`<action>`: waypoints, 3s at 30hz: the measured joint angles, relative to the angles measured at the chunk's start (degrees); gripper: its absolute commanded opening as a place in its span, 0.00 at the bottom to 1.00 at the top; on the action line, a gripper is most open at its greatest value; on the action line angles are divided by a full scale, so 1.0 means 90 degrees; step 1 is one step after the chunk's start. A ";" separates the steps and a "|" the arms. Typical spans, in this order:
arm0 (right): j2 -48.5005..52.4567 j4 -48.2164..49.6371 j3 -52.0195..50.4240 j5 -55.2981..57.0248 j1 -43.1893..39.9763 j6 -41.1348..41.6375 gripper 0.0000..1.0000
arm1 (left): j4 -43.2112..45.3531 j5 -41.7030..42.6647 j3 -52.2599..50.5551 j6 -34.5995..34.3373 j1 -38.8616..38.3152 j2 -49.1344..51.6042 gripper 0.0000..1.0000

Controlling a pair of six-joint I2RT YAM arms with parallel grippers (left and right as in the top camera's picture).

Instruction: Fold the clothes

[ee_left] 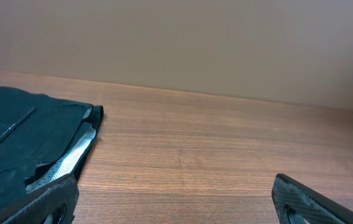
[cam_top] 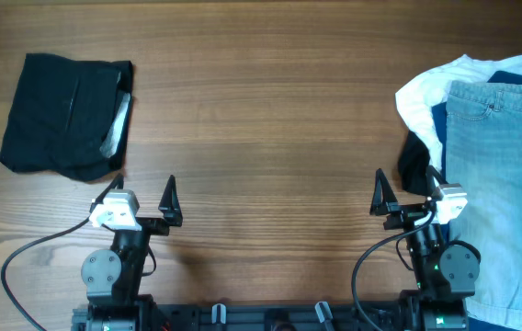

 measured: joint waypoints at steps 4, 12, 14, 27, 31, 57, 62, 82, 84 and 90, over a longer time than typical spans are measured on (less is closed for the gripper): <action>0.0000 0.0000 0.0000 0.0000 0.0000 0.0000 1.00 | 0.0000 0.0000 0.0000 0.0000 -0.0002 0.0000 1.00; 0.0000 0.0000 0.0000 0.0000 0.0000 0.0000 1.00 | 0.0000 0.0000 0.0000 0.0000 0.0000 0.0000 1.00; 0.0000 0.0000 0.0000 0.0000 0.0002 0.0000 1.00 | 0.0000 0.0000 0.0000 0.0002 0.0000 0.0000 1.00; 0.0000 0.0000 0.0000 0.0000 0.0000 0.0000 1.00 | -0.0002 0.0000 0.0000 0.0000 0.0000 0.0000 1.00; 0.0000 0.0000 0.0000 0.0000 0.0000 0.0000 1.00 | -0.0002 0.0000 0.0000 0.0000 0.0000 0.0000 1.00; 0.0000 0.0000 0.0000 -0.0002 0.0000 0.0000 1.00 | 0.0000 0.0000 0.0000 0.0002 0.0000 0.0000 1.00; 0.0000 0.0000 0.0000 0.0000 0.0000 0.0000 1.00 | 0.0000 0.0000 0.0000 0.0000 0.0000 0.0000 1.00; 0.0000 0.0478 -0.0002 -0.0146 0.0000 0.1766 1.00 | 0.0376 0.0464 -0.0017 -0.0024 0.0000 0.0000 1.00; 0.0007 0.0964 0.0002 -0.0454 0.0000 0.1821 1.00 | 0.0430 0.0644 -0.0017 -0.0092 0.0000 0.0000 1.00; 0.0277 0.0702 0.0629 -0.1236 0.0000 0.1812 1.00 | 0.0083 0.0750 0.0539 -0.0272 0.0000 0.0245 1.00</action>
